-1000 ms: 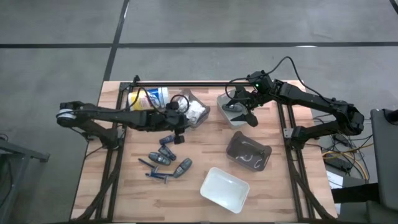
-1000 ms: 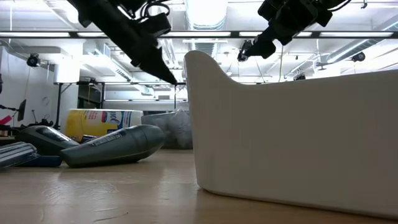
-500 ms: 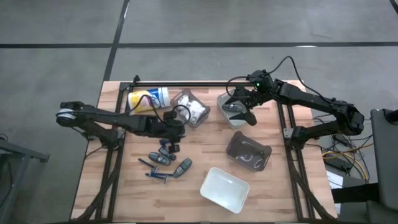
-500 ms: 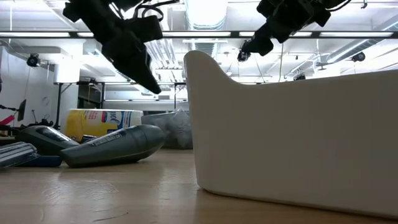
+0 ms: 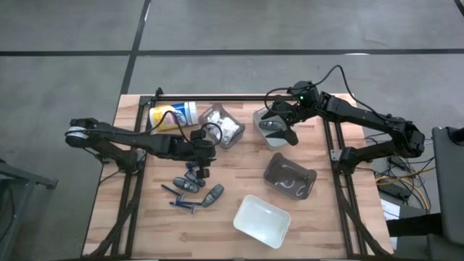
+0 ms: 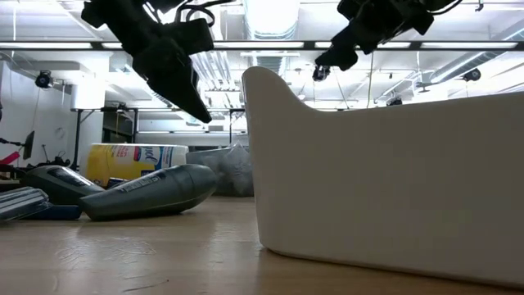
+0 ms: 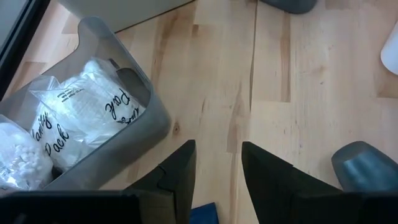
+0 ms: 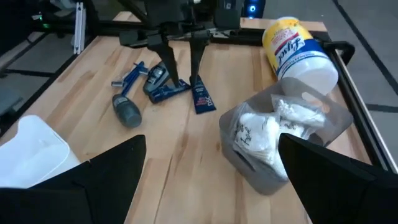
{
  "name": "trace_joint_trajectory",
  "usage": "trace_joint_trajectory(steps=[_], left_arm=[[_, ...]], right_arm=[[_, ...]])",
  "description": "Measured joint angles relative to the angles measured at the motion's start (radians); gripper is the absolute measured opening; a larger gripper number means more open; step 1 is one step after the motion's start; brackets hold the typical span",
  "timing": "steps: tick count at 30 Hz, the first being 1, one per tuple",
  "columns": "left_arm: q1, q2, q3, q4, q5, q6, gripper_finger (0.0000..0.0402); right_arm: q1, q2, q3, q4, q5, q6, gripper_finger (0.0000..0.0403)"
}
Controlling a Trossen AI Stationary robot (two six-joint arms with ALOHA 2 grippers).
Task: Pick & Place Travel size toiletries
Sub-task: Put the gray deodorant into the gray bin
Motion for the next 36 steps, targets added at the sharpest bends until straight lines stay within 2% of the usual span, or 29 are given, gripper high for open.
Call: trace_joint_trajectory(steps=[3,8,16,19,24,29,36], left_arm=[[0.0,0.0,0.0,-0.001,0.002,-0.019,0.0135],[0.0,0.0,0.0,-0.038,0.103,-0.032,0.0135],[-0.001,0.0,0.0,-0.172,0.116,-0.12,0.0135],[-0.001,0.0,0.0,-0.19,0.116,-0.128,0.0135],[-0.001,0.0,0.0,-0.229,0.114,-0.147,0.0135],[-0.001,0.0,0.0,-0.225,0.125,-0.212,0.0135],[-0.011,0.005,-0.017,-0.16,0.297,-0.295,0.0135]], right_arm=[[0.0,0.0,0.0,-0.001,0.0,0.063,0.0364],[0.001,0.0,0.0,-0.009,-0.001,0.125,0.0364],[0.0,0.0,-0.018,-0.109,-0.004,0.101,0.036],[0.001,0.0,-0.037,-0.134,-0.005,0.074,0.0336],[0.0,-0.015,-0.074,-0.143,-0.007,0.074,0.0275],[0.005,-0.031,-0.095,-0.159,-0.071,0.114,0.0223],[0.037,-0.042,-0.146,-0.159,-0.128,0.139,0.0187]])
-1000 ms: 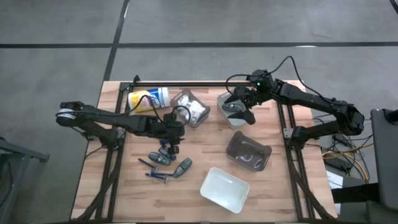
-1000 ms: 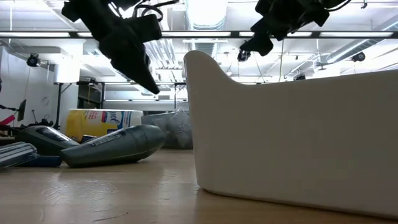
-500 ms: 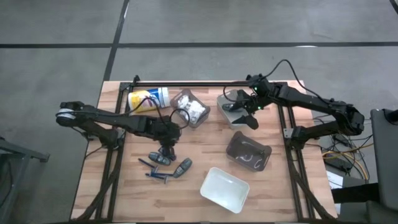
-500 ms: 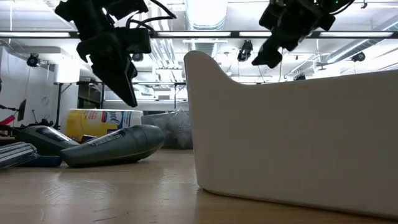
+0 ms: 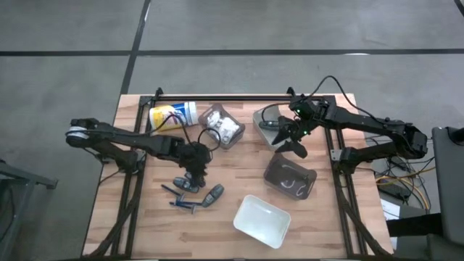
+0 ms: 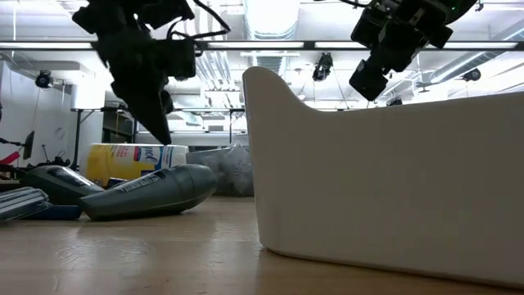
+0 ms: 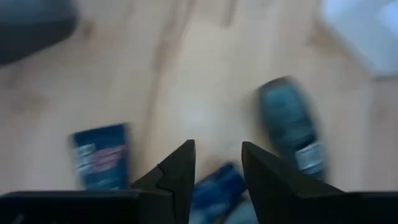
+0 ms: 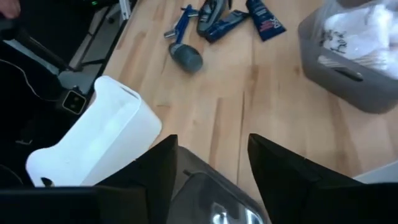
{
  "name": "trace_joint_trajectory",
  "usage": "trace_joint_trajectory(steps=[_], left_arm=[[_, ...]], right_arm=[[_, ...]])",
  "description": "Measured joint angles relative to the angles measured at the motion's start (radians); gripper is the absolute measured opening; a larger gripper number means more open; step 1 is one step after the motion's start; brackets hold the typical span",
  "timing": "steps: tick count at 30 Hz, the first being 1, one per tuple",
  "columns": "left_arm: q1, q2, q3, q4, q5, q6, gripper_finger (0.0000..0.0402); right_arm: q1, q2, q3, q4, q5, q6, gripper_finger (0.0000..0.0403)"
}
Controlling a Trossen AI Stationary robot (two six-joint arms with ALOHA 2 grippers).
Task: Pick & Place Travel size toiletries
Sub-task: Put the gray deodorant into the gray bin
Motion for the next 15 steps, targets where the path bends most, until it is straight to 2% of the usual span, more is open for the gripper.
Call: trace_joint_trajectory(steps=[8,12,15], left_arm=[[-0.122,0.011,-0.034,0.261,0.112,-0.005,0.0135],[-0.191,0.013,-0.05,0.365,0.099,-0.032,0.0136],[-0.218,0.014,-0.05,0.404,0.051,-0.088,0.0136]], right_arm=[[0.055,-0.013,-0.004,0.013,0.0,0.021,0.0169],[0.074,-0.018,-0.003,0.029,0.002,0.021,0.016],[0.081,-0.019,-0.003,0.028,0.003,0.021,0.0152]])
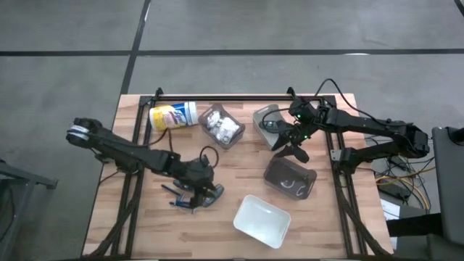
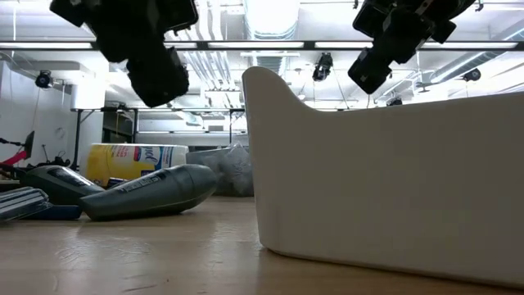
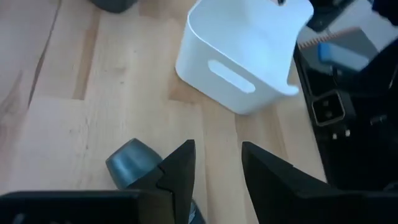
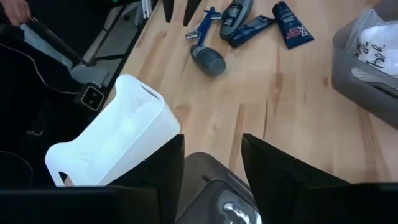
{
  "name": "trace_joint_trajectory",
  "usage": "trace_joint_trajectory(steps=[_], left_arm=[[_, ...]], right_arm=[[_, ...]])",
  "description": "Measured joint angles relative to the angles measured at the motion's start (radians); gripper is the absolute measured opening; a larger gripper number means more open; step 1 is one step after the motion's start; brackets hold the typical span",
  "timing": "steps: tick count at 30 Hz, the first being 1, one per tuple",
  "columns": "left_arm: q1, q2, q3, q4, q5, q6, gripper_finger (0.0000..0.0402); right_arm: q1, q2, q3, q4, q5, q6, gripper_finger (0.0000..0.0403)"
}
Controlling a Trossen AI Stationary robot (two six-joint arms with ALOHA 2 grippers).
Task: Pick & Place Travel size toiletries
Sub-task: Put the gray deodorant into the gray bin
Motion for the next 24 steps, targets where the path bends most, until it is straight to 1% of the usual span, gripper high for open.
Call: trace_joint_trajectory(steps=[3,6,9,11,15,19,24], left_arm=[[-0.008,0.001,0.001,0.007,-0.031,-0.066,0.0136],[-0.008,0.004,0.001,0.007,-0.037,-0.122,0.0136],[-0.01,0.004,0.001,0.008,-0.037,-0.135,0.0139],[-0.01,0.004,-0.004,0.011,-0.038,-0.143,0.0148],[-0.009,0.004,-0.015,0.013,-0.052,-0.158,0.018],[-0.009,0.004,-0.016,0.014,-0.094,-0.157,0.0221],[-0.01,0.004,-0.016,0.014,-0.115,-0.099,0.0264]], right_arm=[[0.001,0.0,0.0,0.0,0.001,-0.004,0.0142],[0.0,0.0,0.0,0.0,0.002,-0.022,0.0131],[0.0,0.0,0.0,0.002,0.002,-0.045,0.012],[0.0,0.0,0.0,0.003,0.002,-0.055,0.0114],[0.0,0.0,0.0,0.003,0.002,-0.056,0.01],[0.0,0.0,0.0,0.005,0.002,-0.055,0.0086],[0.0,0.0,0.0,0.005,0.002,-0.054,0.0068]])
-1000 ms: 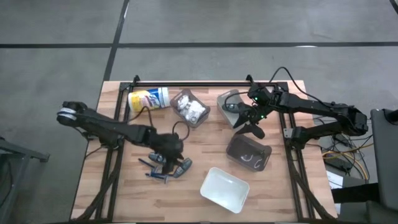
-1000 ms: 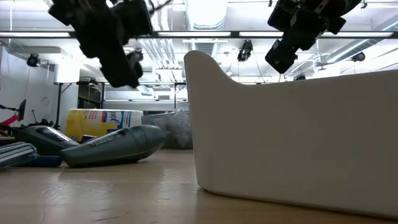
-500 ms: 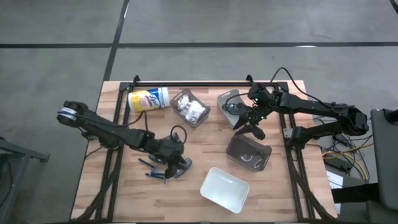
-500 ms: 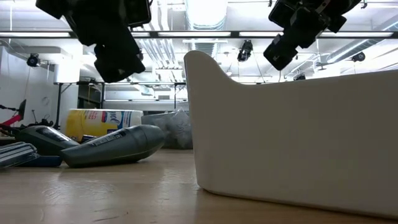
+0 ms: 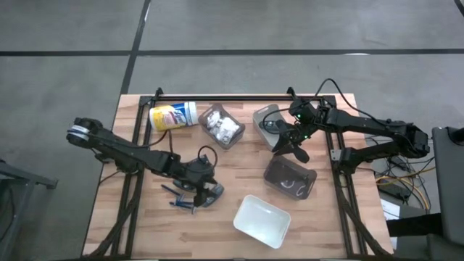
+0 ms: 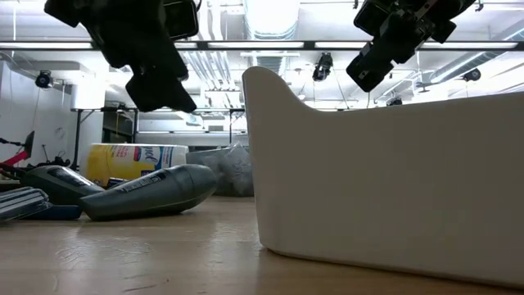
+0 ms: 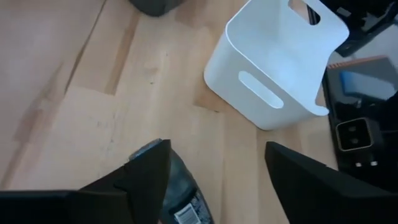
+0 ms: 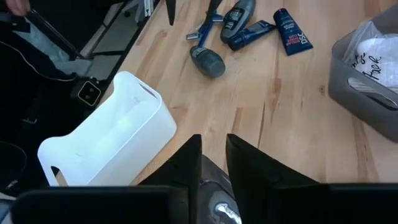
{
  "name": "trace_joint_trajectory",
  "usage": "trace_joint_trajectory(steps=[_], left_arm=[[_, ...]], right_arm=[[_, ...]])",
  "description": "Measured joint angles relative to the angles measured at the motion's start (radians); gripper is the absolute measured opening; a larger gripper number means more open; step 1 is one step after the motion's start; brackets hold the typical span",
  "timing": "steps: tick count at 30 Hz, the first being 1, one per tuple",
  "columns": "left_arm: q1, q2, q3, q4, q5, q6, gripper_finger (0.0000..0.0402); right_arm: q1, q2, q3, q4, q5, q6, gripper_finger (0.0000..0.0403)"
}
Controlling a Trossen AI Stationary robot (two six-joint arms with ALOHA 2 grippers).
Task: Pick & Place Travel size toiletries
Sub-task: Put the gray deodorant into the gray bin
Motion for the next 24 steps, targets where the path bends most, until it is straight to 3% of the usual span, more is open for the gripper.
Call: trace_joint_trajectory(steps=[12,24], left_arm=[[-0.05,0.167,0.0,0.037,-0.041,-0.042,0.0277],[-0.076,0.296,0.011,0.086,-0.086,-0.123,0.0275]], right_arm=[[0.0,0.0,0.0,0.008,0.0,0.0,0.0044],[0.0,0.0,0.002,0.009,0.0,0.0,0.0081]])
